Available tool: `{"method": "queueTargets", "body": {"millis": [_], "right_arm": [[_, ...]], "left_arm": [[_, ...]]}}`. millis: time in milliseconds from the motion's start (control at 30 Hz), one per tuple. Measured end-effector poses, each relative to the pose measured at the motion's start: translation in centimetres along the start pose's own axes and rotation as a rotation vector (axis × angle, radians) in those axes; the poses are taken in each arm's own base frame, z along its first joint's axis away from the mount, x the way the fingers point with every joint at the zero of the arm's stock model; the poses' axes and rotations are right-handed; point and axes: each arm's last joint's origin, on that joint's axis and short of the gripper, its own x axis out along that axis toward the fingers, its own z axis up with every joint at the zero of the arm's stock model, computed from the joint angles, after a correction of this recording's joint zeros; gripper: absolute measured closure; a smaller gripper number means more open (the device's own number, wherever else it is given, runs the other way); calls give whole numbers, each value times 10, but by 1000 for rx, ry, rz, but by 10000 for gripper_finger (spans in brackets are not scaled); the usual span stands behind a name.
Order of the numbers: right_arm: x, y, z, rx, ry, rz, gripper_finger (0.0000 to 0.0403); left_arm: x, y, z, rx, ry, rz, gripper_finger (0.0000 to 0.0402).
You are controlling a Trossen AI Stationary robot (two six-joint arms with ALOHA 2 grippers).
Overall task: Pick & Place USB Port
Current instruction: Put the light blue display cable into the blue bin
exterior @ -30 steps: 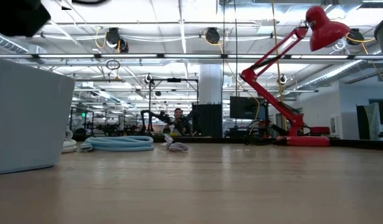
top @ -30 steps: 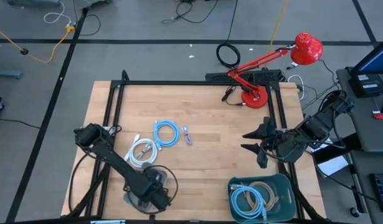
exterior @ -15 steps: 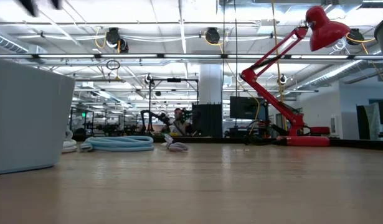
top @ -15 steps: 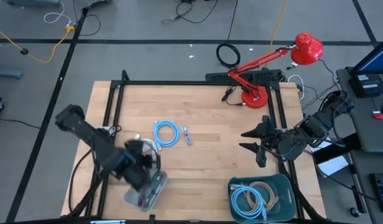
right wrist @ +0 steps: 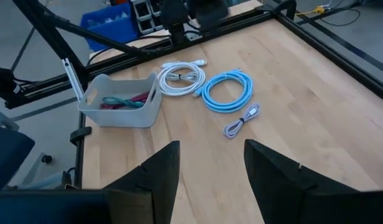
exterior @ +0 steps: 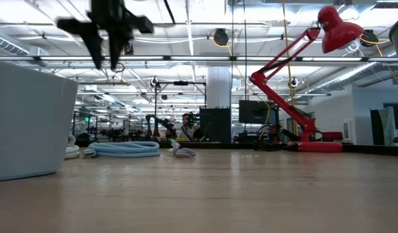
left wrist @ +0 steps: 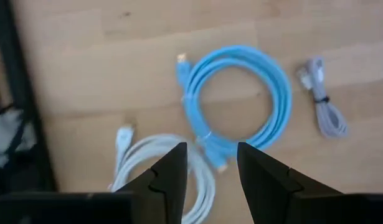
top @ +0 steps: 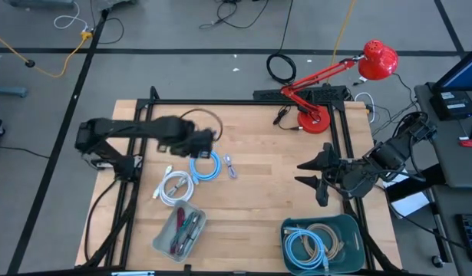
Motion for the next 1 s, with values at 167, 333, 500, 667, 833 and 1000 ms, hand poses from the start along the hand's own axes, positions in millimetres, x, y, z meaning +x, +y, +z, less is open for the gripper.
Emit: {"method": "queueTargets", "body": {"millis": [167,333,500,667,833,1000], "right_arm": [[0,0,-1,9,20,17,232],[0,0,-3,24,56,28,232],[-1,-2,-6,36,93,25,232],[-1,-2,-6,33,92,26,232],[0,-2,-6,26,89,23,232],[0,-2,-6,15,88,23,232]], "left_arm": [[37,-8,25,26,70,37,258],[86,-13,23,33,180,89,258],[116,-8,11,5,199,155,258],[139,-6,7,-16,246,77,258],[158,-3,-1,-49,254,26,258],[167,1,-7,-41,254,-3,258]]}}
